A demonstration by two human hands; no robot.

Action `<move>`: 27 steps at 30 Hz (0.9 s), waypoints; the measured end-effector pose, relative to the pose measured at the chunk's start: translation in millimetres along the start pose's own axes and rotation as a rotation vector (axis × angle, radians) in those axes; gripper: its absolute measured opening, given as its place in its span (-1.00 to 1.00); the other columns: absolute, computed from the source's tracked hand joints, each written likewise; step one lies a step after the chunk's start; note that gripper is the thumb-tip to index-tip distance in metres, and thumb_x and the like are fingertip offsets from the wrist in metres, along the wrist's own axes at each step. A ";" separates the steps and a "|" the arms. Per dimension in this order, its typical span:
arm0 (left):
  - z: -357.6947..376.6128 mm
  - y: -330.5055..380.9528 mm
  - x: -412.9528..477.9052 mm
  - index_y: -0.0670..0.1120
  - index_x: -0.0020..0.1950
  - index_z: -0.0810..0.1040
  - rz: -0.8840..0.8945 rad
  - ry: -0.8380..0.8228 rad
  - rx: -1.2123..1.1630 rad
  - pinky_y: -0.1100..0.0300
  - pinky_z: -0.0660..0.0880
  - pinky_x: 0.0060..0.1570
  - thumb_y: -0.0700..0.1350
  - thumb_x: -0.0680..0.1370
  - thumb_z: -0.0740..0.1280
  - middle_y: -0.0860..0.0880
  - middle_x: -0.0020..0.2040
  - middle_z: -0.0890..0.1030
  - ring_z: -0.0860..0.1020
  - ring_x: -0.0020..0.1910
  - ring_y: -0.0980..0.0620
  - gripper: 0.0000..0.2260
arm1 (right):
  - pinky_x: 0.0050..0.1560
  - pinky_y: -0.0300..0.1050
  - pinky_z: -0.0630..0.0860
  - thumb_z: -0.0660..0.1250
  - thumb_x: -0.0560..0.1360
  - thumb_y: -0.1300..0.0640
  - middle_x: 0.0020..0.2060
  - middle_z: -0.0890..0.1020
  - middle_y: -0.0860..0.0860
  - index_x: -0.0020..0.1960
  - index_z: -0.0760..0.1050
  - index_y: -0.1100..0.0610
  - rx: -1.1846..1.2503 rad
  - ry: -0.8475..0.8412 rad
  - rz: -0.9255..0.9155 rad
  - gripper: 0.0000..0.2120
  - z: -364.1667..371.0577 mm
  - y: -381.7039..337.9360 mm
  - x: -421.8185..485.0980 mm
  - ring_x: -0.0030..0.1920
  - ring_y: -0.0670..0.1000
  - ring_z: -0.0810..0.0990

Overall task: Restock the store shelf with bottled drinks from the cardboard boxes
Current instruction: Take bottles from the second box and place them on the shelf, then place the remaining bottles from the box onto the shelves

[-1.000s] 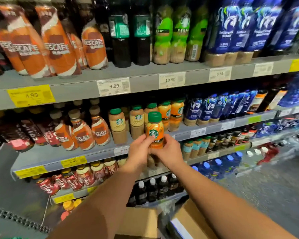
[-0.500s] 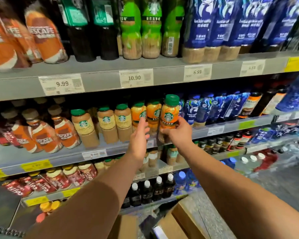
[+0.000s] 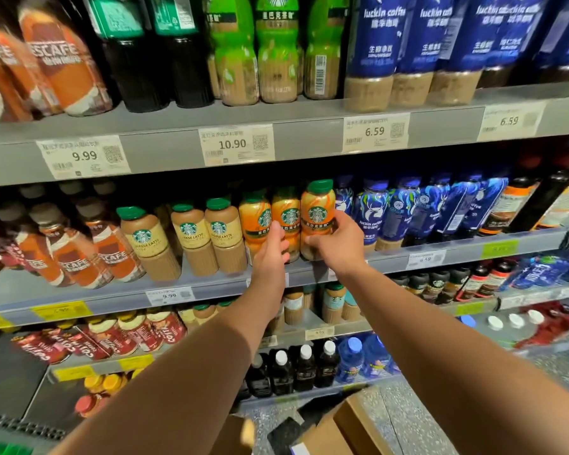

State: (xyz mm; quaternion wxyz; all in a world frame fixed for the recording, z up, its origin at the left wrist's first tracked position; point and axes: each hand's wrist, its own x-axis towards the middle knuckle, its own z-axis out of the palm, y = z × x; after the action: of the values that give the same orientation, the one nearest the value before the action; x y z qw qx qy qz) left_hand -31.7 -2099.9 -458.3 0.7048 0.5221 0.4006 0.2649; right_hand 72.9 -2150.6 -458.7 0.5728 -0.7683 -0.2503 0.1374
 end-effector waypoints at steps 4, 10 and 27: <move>5.6 -0.9 -0.4 -0.02 0.47 0.31 -0.001 -0.001 0.016 0.09 0.25 0.24 0.27 0.59 0.01 -0.06 0.40 0.42 0.41 0.25 -0.02 -0.44 | 0.08 -0.05 0.56 0.49 0.29 0.34 -0.08 0.63 -0.04 0.08 0.51 0.05 0.028 -0.001 -0.016 -0.58 2.6 0.8 -0.1 -0.03 -0.02 0.61; 10.5 -3.7 3.3 -0.05 0.46 0.32 -0.023 0.001 -0.011 0.11 0.26 0.20 0.26 0.59 0.02 -0.09 0.40 0.41 0.41 0.28 -0.06 -0.44 | 0.06 -0.17 0.53 0.45 0.33 0.38 -0.07 0.59 -0.10 0.14 0.43 0.04 0.063 0.006 0.020 -0.53 7.8 13.9 -5.9 0.00 -0.06 0.59; 0.7 -16.9 3.0 0.02 0.36 0.42 -0.007 0.061 0.052 -0.07 0.32 0.34 0.29 0.57 0.06 0.09 0.17 0.46 0.49 0.10 0.02 -0.49 | -0.15 -0.20 0.48 0.53 0.31 0.26 -0.21 0.51 -0.10 -0.04 0.42 0.08 -0.024 0.149 0.142 -0.65 7.3 14.6 4.0 -0.18 -0.07 0.51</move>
State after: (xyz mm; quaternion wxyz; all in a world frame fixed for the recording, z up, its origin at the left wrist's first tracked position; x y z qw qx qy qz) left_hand -30.2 -2103.2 -475.1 0.6793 0.5306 0.4305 0.2677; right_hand 75.9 -2145.7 -474.5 0.5694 -0.7991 -0.1537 0.1170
